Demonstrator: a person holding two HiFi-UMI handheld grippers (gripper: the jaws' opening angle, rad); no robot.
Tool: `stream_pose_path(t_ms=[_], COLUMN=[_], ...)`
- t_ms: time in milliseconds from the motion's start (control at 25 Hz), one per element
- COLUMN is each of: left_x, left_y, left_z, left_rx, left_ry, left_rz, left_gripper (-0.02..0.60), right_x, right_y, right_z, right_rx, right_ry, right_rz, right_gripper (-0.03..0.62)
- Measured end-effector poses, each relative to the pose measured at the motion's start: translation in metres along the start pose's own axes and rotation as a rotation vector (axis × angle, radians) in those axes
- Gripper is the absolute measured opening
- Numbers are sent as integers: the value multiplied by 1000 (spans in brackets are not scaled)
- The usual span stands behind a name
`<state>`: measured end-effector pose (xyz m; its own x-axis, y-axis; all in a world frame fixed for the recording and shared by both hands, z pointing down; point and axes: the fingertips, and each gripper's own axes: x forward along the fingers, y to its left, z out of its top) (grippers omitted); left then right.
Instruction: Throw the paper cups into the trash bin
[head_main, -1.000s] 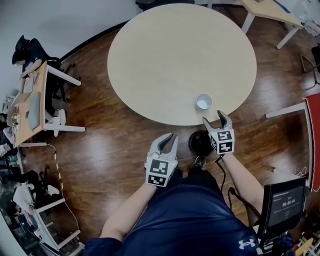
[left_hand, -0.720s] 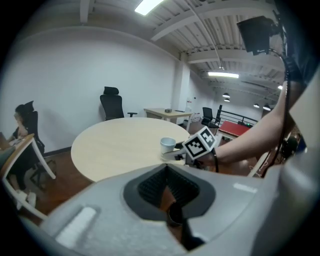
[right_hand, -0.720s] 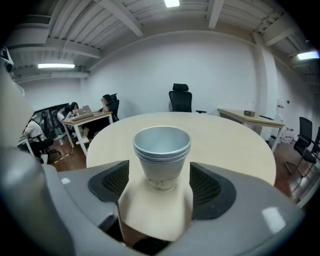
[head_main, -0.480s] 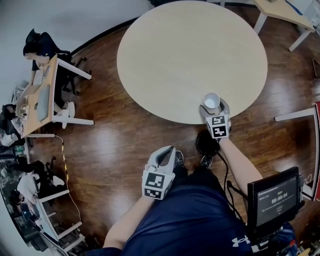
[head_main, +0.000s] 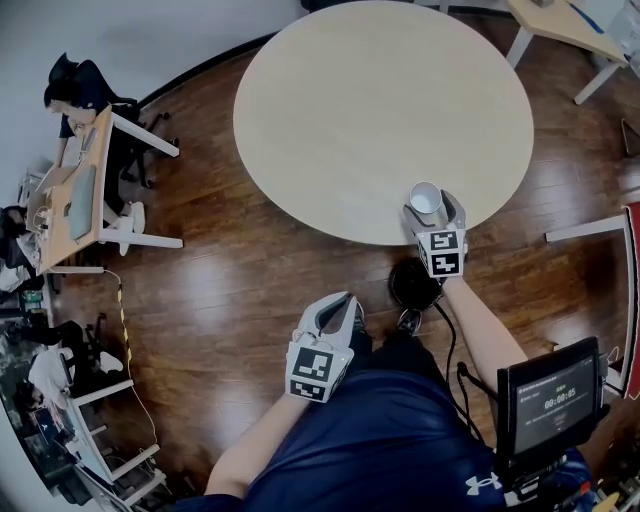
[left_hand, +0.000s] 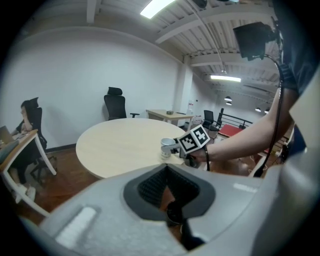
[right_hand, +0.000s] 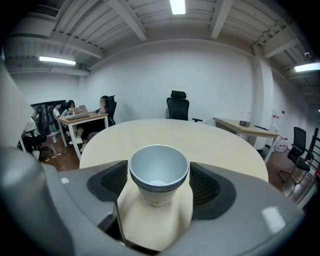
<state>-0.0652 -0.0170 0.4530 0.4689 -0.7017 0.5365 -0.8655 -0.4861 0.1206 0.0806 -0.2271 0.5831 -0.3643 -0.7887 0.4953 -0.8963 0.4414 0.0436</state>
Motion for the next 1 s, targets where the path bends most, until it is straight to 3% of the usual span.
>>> stream_pose_path(t_ms=[320, 520, 1000], left_x=[12, -5, 18], left_y=[-6, 0, 3], left_z=[0, -1, 24], left_rx=[0, -16, -21], left_ry=[-10, -25, -95], left_rz=[-34, -47, -185], left_gripper=[5, 5, 5], right_x=[4, -9, -65], right_y=[-12, 0, -16], right_z=[7, 4, 42], right_rx=[10, -3, 39], right_ry=[76, 156, 71], right_rz=[-11, 15, -13], right_gripper=[387, 360, 359])
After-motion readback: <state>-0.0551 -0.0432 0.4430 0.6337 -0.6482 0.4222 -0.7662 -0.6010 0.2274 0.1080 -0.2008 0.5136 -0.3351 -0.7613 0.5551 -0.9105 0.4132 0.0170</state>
